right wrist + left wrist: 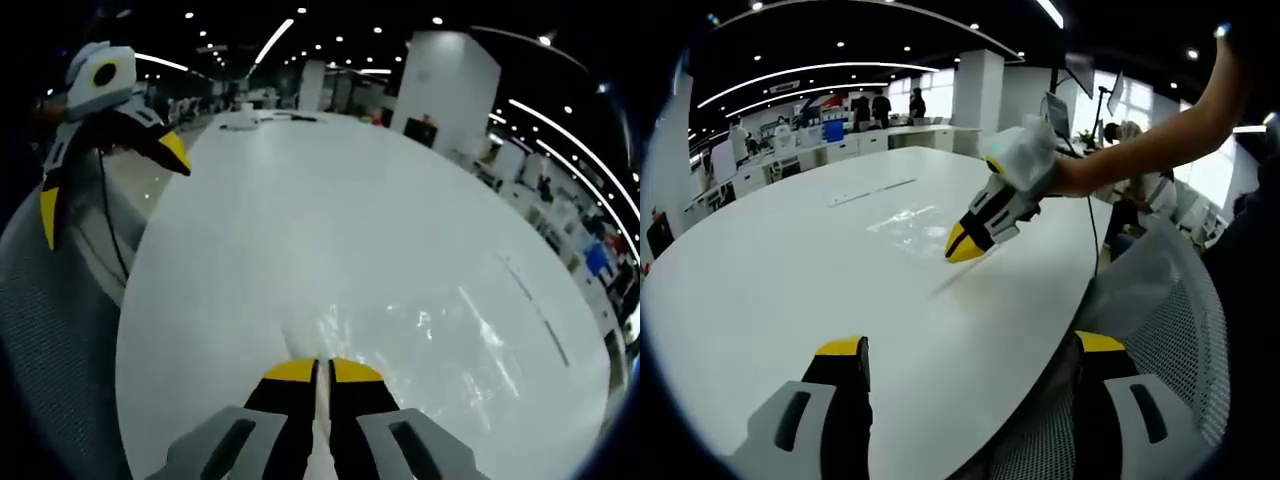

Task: Open the resealable bag by pulling the two sides of the seal apart until the entire bag opening is separated and visibly accessible.

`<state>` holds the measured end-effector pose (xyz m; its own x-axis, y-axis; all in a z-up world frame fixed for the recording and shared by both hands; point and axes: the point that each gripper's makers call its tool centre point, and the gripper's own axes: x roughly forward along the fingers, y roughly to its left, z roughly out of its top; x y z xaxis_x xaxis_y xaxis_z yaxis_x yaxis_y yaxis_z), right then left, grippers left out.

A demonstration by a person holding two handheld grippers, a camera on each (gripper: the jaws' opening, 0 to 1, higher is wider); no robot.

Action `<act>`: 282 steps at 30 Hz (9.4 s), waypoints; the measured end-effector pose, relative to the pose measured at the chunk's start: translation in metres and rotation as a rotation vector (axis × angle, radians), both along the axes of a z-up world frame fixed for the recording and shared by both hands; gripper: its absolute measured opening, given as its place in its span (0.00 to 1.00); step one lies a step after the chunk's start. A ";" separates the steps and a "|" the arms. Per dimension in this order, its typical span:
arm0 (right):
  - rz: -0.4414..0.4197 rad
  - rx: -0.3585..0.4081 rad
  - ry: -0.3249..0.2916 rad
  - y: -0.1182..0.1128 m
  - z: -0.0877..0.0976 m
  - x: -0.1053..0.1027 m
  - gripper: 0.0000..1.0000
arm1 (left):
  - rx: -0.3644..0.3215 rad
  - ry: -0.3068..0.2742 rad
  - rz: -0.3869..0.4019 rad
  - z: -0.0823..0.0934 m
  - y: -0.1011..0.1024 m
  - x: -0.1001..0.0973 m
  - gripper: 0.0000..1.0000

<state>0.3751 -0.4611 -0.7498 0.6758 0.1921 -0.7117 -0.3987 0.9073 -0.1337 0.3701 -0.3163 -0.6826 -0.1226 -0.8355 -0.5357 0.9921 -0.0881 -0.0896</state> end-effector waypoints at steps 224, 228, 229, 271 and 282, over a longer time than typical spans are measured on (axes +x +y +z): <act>0.322 -0.068 0.032 0.126 0.023 -0.066 0.00 | 0.174 -0.318 -0.567 -0.040 -0.031 -0.062 0.00; 0.326 -0.075 0.033 0.125 0.023 -0.066 0.00 | 0.179 -0.329 -0.579 -0.041 -0.030 -0.062 0.00; 0.325 -0.075 0.032 0.125 0.023 -0.065 0.00 | 0.175 -0.332 -0.579 -0.041 -0.030 -0.062 0.00; 0.295 -0.091 0.087 0.096 0.007 -0.085 0.00 | 0.146 -0.315 -0.534 -0.023 -0.026 -0.061 0.00; 0.271 -0.103 0.116 0.082 -0.001 -0.096 0.00 | 0.137 -0.304 -0.542 -0.019 -0.027 -0.063 0.00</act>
